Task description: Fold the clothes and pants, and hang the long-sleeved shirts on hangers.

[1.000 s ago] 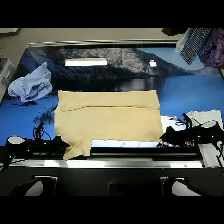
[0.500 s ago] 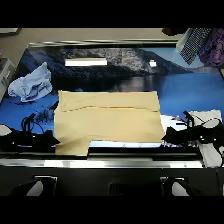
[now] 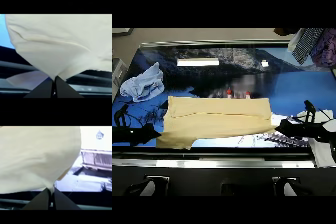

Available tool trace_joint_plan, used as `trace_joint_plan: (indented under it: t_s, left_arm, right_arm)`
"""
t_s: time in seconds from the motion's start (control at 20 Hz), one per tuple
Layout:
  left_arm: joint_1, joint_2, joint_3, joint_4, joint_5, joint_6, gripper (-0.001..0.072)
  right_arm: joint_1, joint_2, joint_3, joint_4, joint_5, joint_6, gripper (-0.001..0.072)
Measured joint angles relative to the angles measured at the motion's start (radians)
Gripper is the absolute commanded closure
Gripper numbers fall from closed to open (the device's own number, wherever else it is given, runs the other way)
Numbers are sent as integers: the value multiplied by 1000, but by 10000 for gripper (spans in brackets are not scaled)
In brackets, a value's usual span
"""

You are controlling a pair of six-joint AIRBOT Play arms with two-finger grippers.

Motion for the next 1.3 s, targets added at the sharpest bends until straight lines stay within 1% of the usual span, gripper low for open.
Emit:
trace_joint_plan:
  t_s: [0.1, 0.2, 0.35, 0.5, 0.75, 1.15, 1.2, 1.25, 1.3]
  left_arm:
    - [0, -71, 33, -23, 35, 20, 691]
    - [-2, -158, 82, -34, 66, 44, 691]
    - [-20, -303, 187, -45, 105, 76, 691]
    - [-55, -459, 319, -50, 130, 93, 691]
    - [-98, -686, 569, -52, 132, 102, 690]
    - [-130, -1006, 922, -51, 89, 105, 688]
    - [-135, -1036, 946, -51, 83, 106, 662]
    - [-140, -1059, 962, -51, 82, 106, 555]
    - [-144, -1077, 975, -50, 81, 106, 401]
  right_arm:
    - [71, -57, 43, -17, -79, 4, 687]
    - [115, -131, 100, -60, -153, 42, 686]
    - [145, -252, 195, -92, -215, 66, 686]
    - [156, -361, 282, -104, -247, 72, 685]
    - [168, -502, 390, -114, -271, 68, 685]
    - [195, -622, 444, -118, -348, 63, 682]
    - [195, -631, 445, -117, -353, 64, 675]
    - [196, -640, 446, -115, -358, 64, 637]
    - [196, -647, 447, -110, -364, 65, 552]
